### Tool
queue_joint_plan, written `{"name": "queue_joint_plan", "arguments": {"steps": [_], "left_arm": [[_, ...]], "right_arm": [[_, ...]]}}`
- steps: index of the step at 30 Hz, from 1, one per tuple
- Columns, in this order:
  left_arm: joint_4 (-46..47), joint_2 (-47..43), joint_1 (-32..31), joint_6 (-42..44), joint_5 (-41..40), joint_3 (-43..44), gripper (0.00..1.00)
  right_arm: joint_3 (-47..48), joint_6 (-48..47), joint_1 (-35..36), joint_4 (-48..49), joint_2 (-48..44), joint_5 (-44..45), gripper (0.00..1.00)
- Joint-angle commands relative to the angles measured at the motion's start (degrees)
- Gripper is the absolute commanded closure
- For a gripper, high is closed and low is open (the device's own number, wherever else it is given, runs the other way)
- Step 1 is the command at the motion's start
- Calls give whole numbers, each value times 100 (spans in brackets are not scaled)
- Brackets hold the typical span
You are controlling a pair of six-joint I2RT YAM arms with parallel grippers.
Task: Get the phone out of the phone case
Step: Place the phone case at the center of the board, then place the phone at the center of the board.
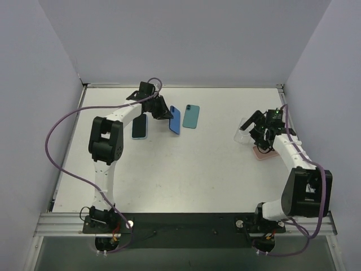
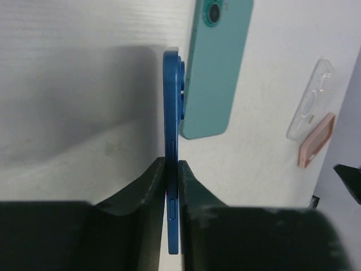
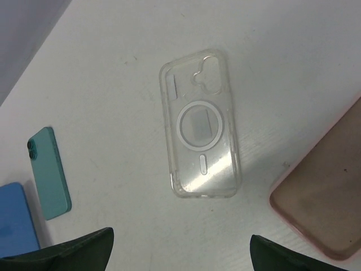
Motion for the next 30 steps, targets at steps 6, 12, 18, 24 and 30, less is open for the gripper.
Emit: {"name": "queue_joint_plan", "arguments": {"steps": [6,12,18,24,30], "left_arm": [[-526,398,42,313,-230,918,10],[-1308,-59,69,823,-1258,822,8],[-2133,-824,77,1052,-3436,181,5],[-2153,-939,192,1175,-4018,-383,4],[-2399,-562,367,1192,-4097,-199,4]], "right_arm": [[-503,-242,414,-523,-1063,77,0],[-503,-277,431,-681,-1275,7,0],[-468,-303,730,-699,-1223,41,0],[-450,-233,888,-550,-898,-38,0],[-397,-216,950,-532,-889,-2,0]]}}
